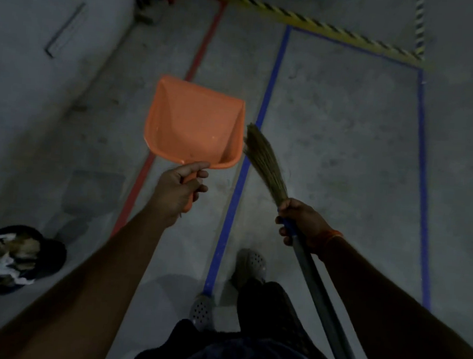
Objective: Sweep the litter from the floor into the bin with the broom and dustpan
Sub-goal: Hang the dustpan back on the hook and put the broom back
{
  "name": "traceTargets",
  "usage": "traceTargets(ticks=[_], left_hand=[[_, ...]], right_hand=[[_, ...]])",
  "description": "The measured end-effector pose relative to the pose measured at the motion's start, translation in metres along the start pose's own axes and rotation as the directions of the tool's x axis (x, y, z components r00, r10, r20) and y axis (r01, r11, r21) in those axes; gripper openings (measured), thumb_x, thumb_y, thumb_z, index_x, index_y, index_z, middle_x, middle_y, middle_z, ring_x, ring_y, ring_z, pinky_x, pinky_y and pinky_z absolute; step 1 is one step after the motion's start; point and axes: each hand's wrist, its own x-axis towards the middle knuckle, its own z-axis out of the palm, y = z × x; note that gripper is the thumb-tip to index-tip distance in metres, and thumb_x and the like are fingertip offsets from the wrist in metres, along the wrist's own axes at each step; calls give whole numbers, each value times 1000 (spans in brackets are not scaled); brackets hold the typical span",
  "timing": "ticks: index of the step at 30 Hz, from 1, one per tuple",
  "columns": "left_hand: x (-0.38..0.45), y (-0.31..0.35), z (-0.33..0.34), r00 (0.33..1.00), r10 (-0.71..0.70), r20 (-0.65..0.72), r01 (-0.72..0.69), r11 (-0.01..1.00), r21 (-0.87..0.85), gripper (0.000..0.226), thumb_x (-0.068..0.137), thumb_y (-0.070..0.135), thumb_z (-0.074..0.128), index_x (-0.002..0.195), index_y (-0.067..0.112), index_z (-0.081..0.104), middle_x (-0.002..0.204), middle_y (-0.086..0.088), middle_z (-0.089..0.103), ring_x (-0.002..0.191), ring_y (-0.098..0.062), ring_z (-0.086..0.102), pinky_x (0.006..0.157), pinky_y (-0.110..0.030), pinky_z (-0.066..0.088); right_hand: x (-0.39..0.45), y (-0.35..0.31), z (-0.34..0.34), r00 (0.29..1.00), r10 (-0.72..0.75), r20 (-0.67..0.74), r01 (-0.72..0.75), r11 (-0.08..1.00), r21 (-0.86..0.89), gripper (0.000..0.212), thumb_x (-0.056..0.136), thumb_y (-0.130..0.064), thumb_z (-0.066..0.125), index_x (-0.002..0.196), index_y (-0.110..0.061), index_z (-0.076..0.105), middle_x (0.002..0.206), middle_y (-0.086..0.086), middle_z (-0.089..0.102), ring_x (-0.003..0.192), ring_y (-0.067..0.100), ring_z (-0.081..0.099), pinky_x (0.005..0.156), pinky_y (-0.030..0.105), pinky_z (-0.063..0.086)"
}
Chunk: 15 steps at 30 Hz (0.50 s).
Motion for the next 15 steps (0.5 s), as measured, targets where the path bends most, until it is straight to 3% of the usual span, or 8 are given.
traceTargets(ticks=[7,12,15], left_hand=[[87,45,37,996,23,-85,-28,998,-52,42,97,-6,54,116,28,69,104,6,70,78,-12,67,58,-20,50],[170,92,75,980,48,-194,-64,995,-77,43,96,-6,55,114,29,71,102,6,71,80,-14,67,59,-26,47],[217,121,98,967,38,-250,-65,993,-100,40,97,-6,54,123,21,68,104,4,70,79,-12,67,59,-25,47]], right_hand=[[60,-89,-30,993,-122,9,122,990,-74,15,96,-5,49,89,-15,57,87,17,54,54,25,51,49,31,44],[122,-192,-62,978,-197,68,206,965,-164,15,97,-8,50,88,-15,58,88,17,54,54,25,52,49,31,44],[154,-262,-80,969,-222,108,240,948,-211,16,96,-6,50,88,-15,60,87,15,55,54,25,53,49,31,44]])
